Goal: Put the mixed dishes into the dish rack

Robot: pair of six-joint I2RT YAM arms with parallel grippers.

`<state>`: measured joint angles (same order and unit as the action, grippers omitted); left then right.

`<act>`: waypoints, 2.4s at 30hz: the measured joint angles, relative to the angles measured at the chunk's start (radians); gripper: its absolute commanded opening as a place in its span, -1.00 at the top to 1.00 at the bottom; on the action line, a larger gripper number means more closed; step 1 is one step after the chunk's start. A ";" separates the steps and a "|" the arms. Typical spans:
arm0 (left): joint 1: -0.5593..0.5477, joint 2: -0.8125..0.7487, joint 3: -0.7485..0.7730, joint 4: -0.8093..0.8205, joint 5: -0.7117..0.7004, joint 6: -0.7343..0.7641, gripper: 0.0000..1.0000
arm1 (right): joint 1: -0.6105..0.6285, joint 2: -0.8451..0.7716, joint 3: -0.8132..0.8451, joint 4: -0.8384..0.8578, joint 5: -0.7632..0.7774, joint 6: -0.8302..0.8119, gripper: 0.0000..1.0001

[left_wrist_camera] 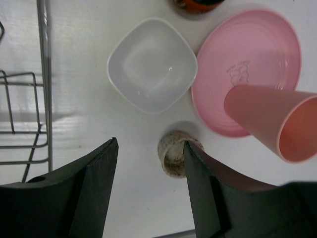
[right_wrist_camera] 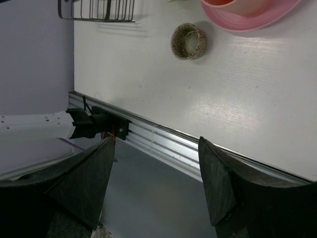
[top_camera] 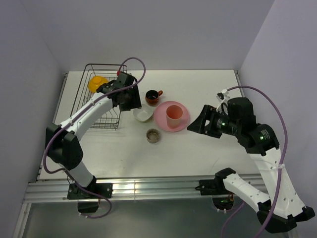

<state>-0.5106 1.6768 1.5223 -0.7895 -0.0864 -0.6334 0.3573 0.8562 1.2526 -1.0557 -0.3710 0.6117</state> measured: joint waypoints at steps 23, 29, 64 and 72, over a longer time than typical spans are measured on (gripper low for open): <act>-0.067 0.209 0.014 -0.010 -0.010 -0.230 -0.27 | 0.000 -0.074 -0.002 -0.060 0.018 -0.011 -0.51; -0.067 0.272 0.054 -0.025 -0.026 -0.264 -0.29 | 0.000 -0.083 -0.002 -0.076 0.031 -0.018 -0.52; -0.044 0.335 0.049 -0.037 -0.074 -0.297 -0.25 | 0.000 -0.093 0.032 -0.114 0.057 -0.056 -0.52; -0.042 0.320 0.031 -0.020 -0.091 -0.297 -0.25 | 0.000 -0.093 0.043 -0.116 0.064 -0.060 -0.52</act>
<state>-0.5529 1.9968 1.5536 -0.8097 -0.1776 -0.9306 0.3573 0.7635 1.2961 -1.1717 -0.3069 0.5514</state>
